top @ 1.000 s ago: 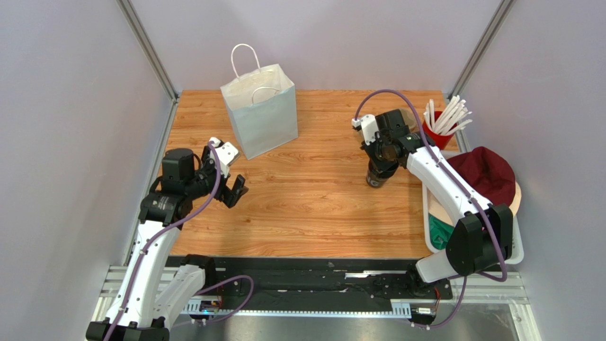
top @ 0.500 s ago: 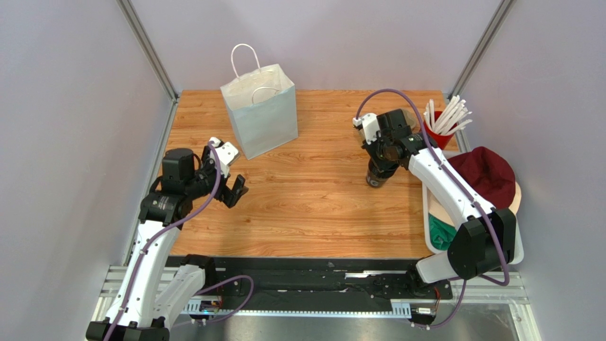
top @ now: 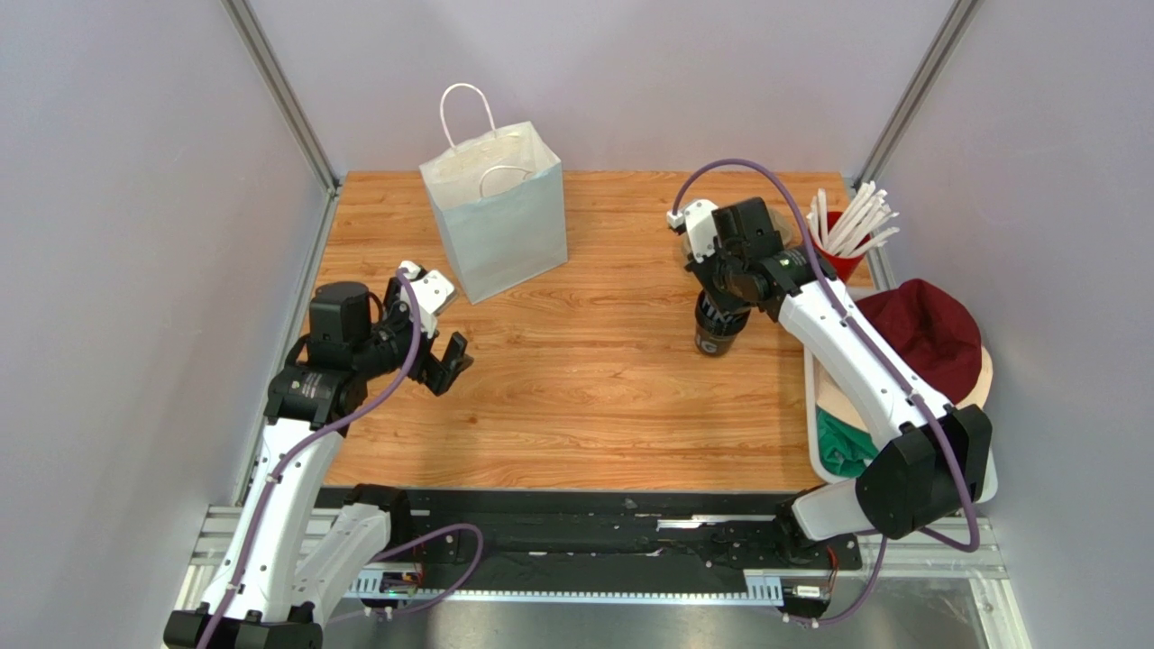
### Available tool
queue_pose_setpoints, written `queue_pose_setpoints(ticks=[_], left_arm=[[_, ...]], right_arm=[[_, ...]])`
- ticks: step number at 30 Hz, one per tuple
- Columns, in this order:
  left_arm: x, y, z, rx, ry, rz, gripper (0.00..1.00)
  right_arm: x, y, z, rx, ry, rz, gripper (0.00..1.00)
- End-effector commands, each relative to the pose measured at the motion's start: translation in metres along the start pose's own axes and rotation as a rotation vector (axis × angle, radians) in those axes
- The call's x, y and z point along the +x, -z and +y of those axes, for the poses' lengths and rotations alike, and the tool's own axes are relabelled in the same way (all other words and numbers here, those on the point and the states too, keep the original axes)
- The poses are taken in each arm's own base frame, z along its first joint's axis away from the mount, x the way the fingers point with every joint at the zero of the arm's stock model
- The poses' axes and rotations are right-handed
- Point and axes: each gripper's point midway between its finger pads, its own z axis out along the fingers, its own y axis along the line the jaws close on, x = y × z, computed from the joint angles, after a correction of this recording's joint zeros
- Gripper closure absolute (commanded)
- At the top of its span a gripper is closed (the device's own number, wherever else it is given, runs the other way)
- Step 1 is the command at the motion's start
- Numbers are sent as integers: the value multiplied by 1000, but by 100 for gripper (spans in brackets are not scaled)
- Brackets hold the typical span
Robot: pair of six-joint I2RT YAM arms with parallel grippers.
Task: Pack the takeout coffee
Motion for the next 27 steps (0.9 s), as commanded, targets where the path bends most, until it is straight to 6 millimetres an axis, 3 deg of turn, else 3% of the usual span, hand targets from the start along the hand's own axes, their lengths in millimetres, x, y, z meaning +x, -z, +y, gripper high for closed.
queue_pose_setpoints(ticks=[1, 20, 27], left_arm=[[-8, 0, 0, 6, -21, -34, 1], [-8, 1, -1, 7, -23, -37, 1], [-8, 1, 0, 2, -22, -36, 1]], right_arm=[[-24, 30, -14, 67, 5, -78, 100], [-42, 66, -32, 195, 105, -120, 100], [-57, 82, -23, 210, 164, -142, 100]])
